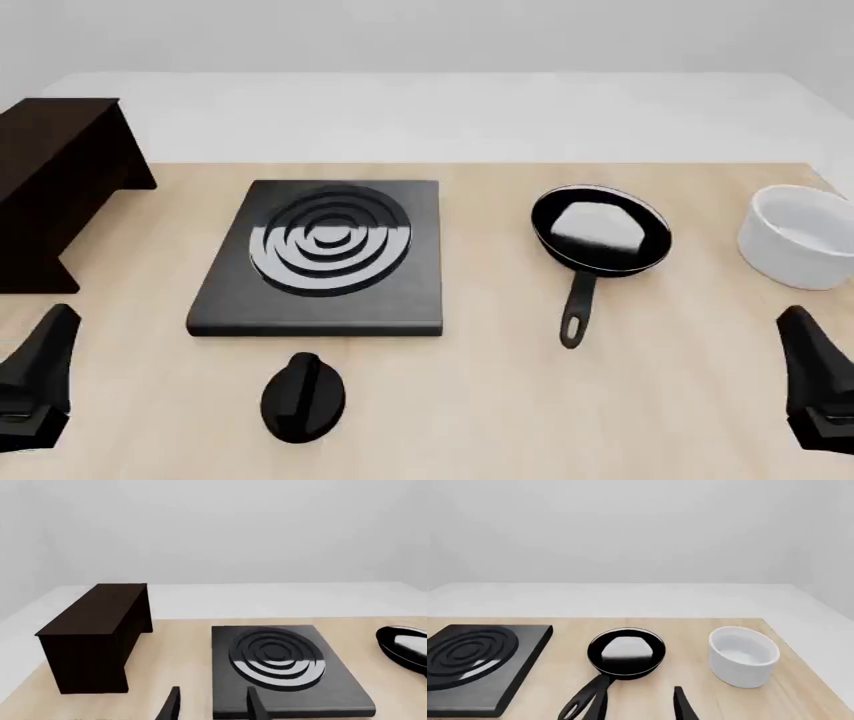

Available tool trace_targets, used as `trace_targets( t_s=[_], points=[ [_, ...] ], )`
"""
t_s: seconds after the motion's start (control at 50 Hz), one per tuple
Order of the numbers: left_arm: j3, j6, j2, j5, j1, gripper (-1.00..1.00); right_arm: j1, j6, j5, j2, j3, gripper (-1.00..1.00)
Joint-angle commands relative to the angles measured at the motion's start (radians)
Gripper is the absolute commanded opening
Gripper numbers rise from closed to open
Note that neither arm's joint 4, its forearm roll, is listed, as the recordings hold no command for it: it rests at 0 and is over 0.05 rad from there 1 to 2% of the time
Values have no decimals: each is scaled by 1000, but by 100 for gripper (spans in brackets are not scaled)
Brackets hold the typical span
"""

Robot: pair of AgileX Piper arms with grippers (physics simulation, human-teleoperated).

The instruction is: Put the frying pan on top of the cabinet.

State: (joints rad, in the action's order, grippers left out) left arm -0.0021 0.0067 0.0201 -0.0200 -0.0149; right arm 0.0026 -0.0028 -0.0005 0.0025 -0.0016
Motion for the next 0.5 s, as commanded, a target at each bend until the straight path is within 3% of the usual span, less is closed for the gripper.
trace_targets(
  t_s=[0.02,0.28,0.4,0.48,0.5],
  points=[
    [-4,-6,-17,19,5,100,-2,2,-2,4,-2,100],
    [-3,-7,-16,30,-12,100,1,0,-3,8,-2,100],
    [-41,-59,-14,34,-23,100,-1,-2,0,3,-3,100],
    [-63,-57,44,-5,-23,100,1,-7,-3,2,-1,100],
    [-71,-6,21,5,-50,100,1,-7,-3,1,0,100]
  ],
)
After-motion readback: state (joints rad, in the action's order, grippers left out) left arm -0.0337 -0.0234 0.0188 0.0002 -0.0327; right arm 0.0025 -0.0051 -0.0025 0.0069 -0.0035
